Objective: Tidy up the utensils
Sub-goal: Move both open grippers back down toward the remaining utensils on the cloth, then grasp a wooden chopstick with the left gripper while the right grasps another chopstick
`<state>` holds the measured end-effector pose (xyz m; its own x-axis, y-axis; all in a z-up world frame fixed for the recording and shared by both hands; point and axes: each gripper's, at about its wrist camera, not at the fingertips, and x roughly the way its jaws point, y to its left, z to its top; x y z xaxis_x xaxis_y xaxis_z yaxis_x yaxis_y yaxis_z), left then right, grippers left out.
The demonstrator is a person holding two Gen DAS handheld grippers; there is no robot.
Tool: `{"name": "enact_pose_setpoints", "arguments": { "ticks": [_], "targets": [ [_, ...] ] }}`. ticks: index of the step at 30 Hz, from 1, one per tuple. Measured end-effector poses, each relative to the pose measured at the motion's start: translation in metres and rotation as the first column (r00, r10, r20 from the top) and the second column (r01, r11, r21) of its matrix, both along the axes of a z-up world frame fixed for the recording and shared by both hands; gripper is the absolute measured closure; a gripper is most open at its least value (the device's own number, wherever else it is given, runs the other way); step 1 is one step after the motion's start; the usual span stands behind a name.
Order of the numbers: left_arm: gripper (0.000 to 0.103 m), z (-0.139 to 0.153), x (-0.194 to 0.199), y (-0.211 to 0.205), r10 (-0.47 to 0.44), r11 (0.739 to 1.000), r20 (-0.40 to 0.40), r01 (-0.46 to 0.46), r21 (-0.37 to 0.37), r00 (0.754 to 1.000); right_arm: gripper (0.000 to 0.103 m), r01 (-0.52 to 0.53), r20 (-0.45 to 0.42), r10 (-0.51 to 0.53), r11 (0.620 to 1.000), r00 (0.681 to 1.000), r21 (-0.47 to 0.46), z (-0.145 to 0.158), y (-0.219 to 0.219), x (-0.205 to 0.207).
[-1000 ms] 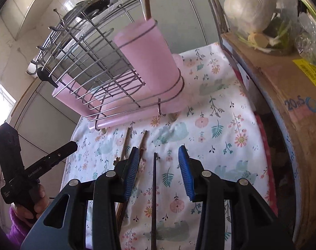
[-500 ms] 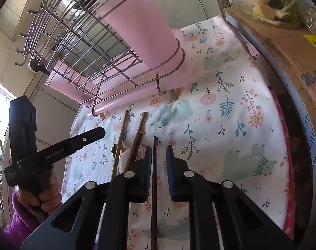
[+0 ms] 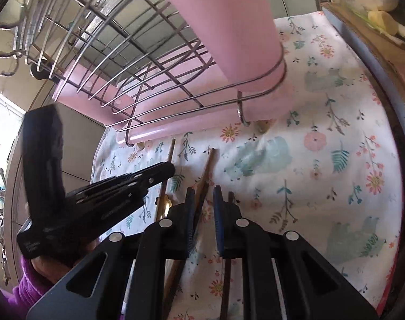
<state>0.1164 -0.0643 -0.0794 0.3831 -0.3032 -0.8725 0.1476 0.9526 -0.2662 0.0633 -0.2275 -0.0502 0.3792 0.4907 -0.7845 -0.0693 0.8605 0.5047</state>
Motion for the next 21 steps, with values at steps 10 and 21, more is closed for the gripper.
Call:
{"name": "enact_pose_setpoints", "arguments": {
  "ticks": [10,21],
  "targets": [
    [0.098,0.040,-0.025,0.050,0.019,0.990,0.098,-0.005,-0.139,0.995,0.088,0.028,-0.101,-0.035,0.997,0.994,-0.069,-0.016,0.022,0.041],
    [0.098,0.078,-0.054,0.095,0.059,0.978,0.184,-0.020,-0.210,0.981,0.096,0.041,-0.073,-0.051,0.990,0.996,-0.138,-0.019,0.048,0.052]
  ]
}}
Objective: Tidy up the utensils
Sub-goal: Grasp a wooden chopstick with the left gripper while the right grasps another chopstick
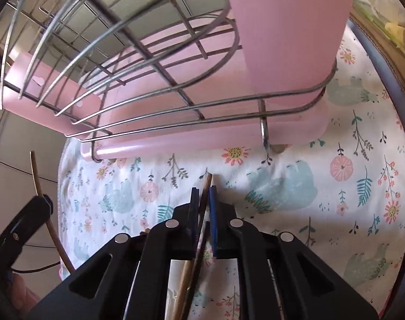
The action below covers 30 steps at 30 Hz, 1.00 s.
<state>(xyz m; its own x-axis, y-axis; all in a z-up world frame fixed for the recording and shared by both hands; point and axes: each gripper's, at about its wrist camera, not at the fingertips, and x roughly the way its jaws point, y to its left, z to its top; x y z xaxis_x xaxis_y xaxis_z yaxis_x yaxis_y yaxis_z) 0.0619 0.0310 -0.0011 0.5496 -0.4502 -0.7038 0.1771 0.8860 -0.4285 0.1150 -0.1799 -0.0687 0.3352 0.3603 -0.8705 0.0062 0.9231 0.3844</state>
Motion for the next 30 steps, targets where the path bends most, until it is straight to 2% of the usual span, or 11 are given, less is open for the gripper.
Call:
{"name": "enact_pose_setpoints", "arguments": {
  "ticks": [2,8,11,20,30],
  "targets": [
    [0.098,0.010,-0.006,0.013,0.012,1.000,0.014,-0.012,-0.010,1.000,0.098,0.008,0.024,-0.009,0.999,1.000,0.034,0.007,-0.004,-0.009],
    [0.098,0.027,-0.018,0.028,0.055,0.998,0.062,-0.054,-0.033,0.997,0.098,0.007,0.173,-0.025,0.994,0.985,0.107,0.041,-0.025,-0.050],
    [0.098,0.033,-0.022,0.020,0.073,0.997,0.093,-0.070,-0.035,0.993,0.098,0.003,0.243,-0.031,0.993,0.969,0.116,0.061,-0.033,-0.067],
    [0.098,0.059,-0.042,0.011,0.090,0.995,0.191,-0.082,-0.053,0.977,0.098,-0.003,0.418,-0.054,0.991,0.907,0.134,0.114,-0.055,-0.112],
    [0.098,0.105,-0.054,0.018,0.132,0.991,0.298,-0.118,-0.066,0.945,0.098,0.003,0.570,-0.093,0.988,0.816,0.157,0.178,-0.074,-0.130]
  ]
}}
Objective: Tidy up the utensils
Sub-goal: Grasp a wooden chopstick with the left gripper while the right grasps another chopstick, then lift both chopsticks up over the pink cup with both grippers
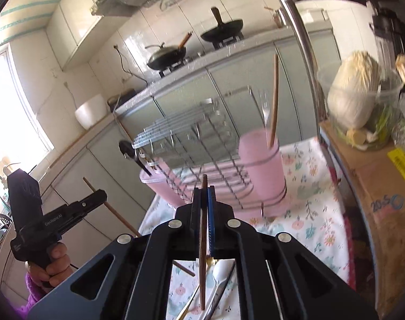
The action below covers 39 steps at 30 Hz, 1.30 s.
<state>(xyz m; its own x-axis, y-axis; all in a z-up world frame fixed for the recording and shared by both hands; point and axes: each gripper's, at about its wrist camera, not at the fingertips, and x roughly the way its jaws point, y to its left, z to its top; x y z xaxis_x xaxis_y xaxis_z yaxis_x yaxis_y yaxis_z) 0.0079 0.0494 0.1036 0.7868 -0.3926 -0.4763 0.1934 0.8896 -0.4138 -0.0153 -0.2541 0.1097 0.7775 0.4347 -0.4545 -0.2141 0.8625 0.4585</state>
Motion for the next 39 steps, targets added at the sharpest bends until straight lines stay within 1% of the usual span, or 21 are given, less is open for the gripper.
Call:
{"name": "enact_pose_setpoints", "arguments": {
  "ticks": [4,10,15,20,21,23,26,29,33,39],
  "targets": [
    [0.098,0.021,0.003,0.009,0.036,0.999,0.040,-0.037,0.006,0.999,0.098,0.020,0.069,-0.019,1.000,0.997,-0.011,0.033,-0.009,0.001],
    [0.098,0.067,0.006,0.015,0.068,0.997,0.141,-0.073,0.036,0.988,0.098,0.074,0.185,-0.064,0.996,0.981,-0.044,0.086,-0.020,0.008],
    [0.098,0.102,0.009,0.017,0.084,0.994,0.212,-0.097,0.051,0.974,0.098,0.142,0.286,-0.117,0.988,0.951,-0.067,0.127,-0.032,0.018],
    [0.098,0.127,0.014,0.020,0.103,0.991,0.269,-0.122,0.052,0.958,0.098,0.222,0.361,-0.175,0.970,0.916,-0.093,0.148,-0.038,0.029],
    [0.098,0.130,0.016,0.021,0.108,0.991,0.276,-0.125,0.048,0.955,0.098,0.242,0.375,-0.188,0.965,0.908,-0.103,0.150,-0.038,0.031],
    [0.098,0.135,0.022,0.024,0.118,0.990,0.287,-0.135,0.041,0.951,0.098,0.259,0.385,-0.199,0.960,0.901,-0.110,0.150,-0.040,0.038],
    [0.098,0.137,0.031,0.028,0.134,0.988,0.290,-0.151,0.039,0.948,0.098,0.261,0.370,-0.204,0.959,0.907,-0.113,0.145,-0.043,0.052],
    [0.098,0.135,0.041,0.029,0.153,0.983,0.291,-0.175,0.051,0.944,0.098,0.263,0.353,-0.206,0.957,0.913,-0.122,0.137,-0.044,0.064],
    [0.098,0.124,0.055,0.028,0.168,0.978,0.277,-0.195,0.072,0.946,0.098,0.266,0.334,-0.206,0.953,0.920,-0.145,0.123,-0.042,0.074],
    [0.098,0.098,0.073,0.025,0.174,0.973,0.220,-0.201,0.109,0.960,0.098,0.253,0.271,-0.204,0.954,0.941,-0.162,0.100,-0.046,0.081]
  ]
}}
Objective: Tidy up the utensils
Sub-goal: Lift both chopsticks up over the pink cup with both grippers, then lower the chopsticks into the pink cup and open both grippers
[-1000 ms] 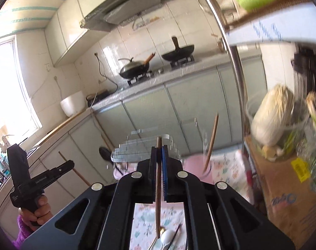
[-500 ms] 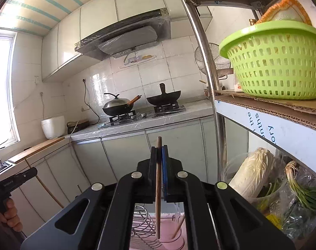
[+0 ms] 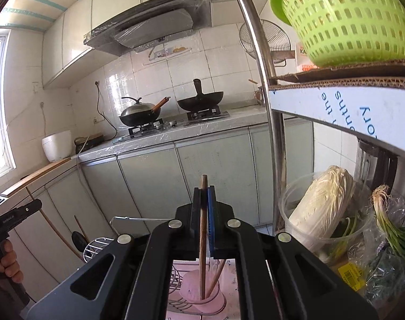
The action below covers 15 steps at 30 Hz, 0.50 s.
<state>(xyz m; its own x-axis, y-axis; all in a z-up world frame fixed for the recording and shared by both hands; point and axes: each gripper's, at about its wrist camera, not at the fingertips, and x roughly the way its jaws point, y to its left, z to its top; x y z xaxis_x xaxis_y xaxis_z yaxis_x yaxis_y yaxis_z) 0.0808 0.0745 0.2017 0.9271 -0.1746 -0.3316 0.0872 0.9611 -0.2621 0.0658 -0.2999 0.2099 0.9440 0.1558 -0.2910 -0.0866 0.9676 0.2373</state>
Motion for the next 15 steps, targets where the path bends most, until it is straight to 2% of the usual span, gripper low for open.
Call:
{"name": "enact_pose_setpoints", "arguments": {
  "ticks": [12,15],
  "targets": [
    [0.098,-0.058,0.027,0.000,0.014,1.000,-0.145,-0.011,0.019,0.989,0.098,-0.009,-0.121,0.012,1.000,0.993,0.024,-0.053,0.000,0.012],
    [0.098,-0.068,0.034,0.003,0.013,1.000,-0.175,-0.014,0.000,0.984,0.098,0.002,-0.136,0.002,0.999,0.991,0.035,-0.060,-0.004,0.016]
  ]
}}
